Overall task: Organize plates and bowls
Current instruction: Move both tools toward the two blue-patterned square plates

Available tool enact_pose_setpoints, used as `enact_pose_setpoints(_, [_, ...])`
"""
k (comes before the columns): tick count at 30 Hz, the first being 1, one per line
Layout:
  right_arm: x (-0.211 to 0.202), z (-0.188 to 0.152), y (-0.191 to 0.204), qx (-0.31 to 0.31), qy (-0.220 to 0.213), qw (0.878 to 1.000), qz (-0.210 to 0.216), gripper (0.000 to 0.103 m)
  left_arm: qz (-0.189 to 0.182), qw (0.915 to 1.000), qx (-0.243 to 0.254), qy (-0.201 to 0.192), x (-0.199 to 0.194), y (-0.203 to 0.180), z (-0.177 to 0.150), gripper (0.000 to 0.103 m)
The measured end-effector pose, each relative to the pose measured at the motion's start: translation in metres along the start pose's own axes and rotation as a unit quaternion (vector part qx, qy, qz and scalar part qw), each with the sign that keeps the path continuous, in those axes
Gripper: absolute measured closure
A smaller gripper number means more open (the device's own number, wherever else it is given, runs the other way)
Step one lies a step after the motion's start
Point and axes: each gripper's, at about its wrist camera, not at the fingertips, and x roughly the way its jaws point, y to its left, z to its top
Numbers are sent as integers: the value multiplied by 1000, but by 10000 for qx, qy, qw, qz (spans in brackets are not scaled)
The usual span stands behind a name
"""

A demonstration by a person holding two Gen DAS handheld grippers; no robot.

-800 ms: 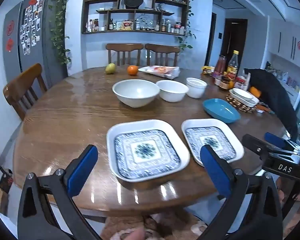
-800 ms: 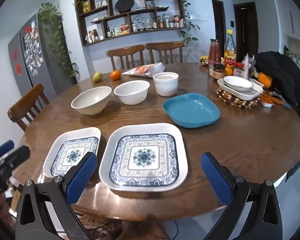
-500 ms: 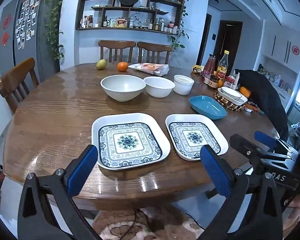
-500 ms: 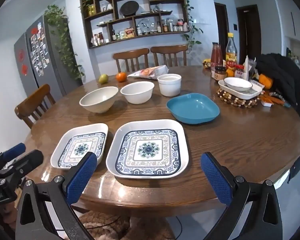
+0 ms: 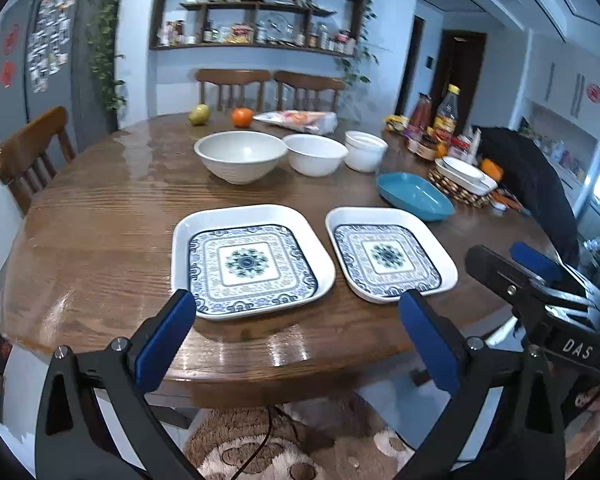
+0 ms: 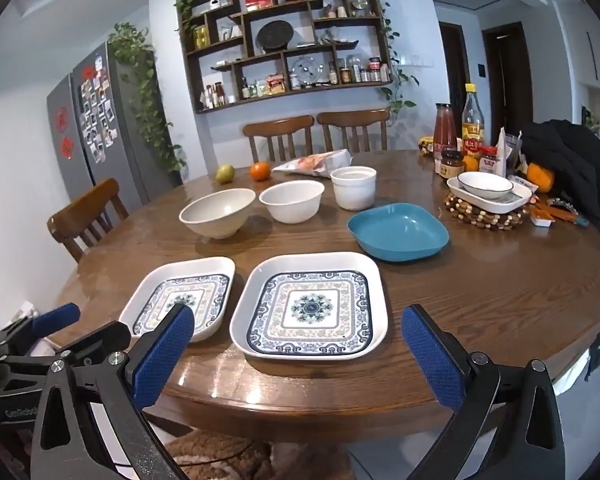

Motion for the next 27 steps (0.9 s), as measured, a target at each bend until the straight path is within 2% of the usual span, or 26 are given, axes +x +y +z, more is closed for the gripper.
enact_pose_setpoints(5, [5,12,-1,-23,75,10000,51,0,-32,9999,44,-86,1,5,14,2])
enact_pose_setpoints(7, [5,18,0,-25,-53,10000,54,0,56,9999,-26,-122,7,8,19,2])
enact_pose_setpoints(9, [11,21,-1,11,-97,9999,-70,0,72,10000,-40,-48,15,11,20,3])
enact_pose_setpoints(12, [21,25,-2,101,-38,9999,-134,0,-146,9998,-132,26,26,18,16,2])
enact_pose_setpoints(14, [24,23,-4,111,-132,9998,-80,0,-60,9997,-246,19,32,24,14,3])
enact_pose_setpoints(16, [27,23,-7,165,-189,9995,-217,0,90,9995,-228,174,40,28,15,5])
enact_pose_setpoints(18, [31,22,-9,188,-149,9990,-389,0,-91,9996,-221,160,39,32,18,5])
enact_pose_setpoints(20, [32,22,-15,334,-183,9992,-147,0,-180,9996,-216,25,37,34,22,5])
enact_pose_setpoints(22, [37,24,-19,420,-82,9991,-33,0,-2,9998,-124,149,42,33,29,5])
enact_pose_setpoints(24, [44,26,-20,410,8,9990,-173,0,98,9997,-128,166,44,34,32,5])
enact_pose_setpoints(27, [47,24,-21,450,-23,9988,-194,0,-32,9996,-285,41,41,39,31,5])
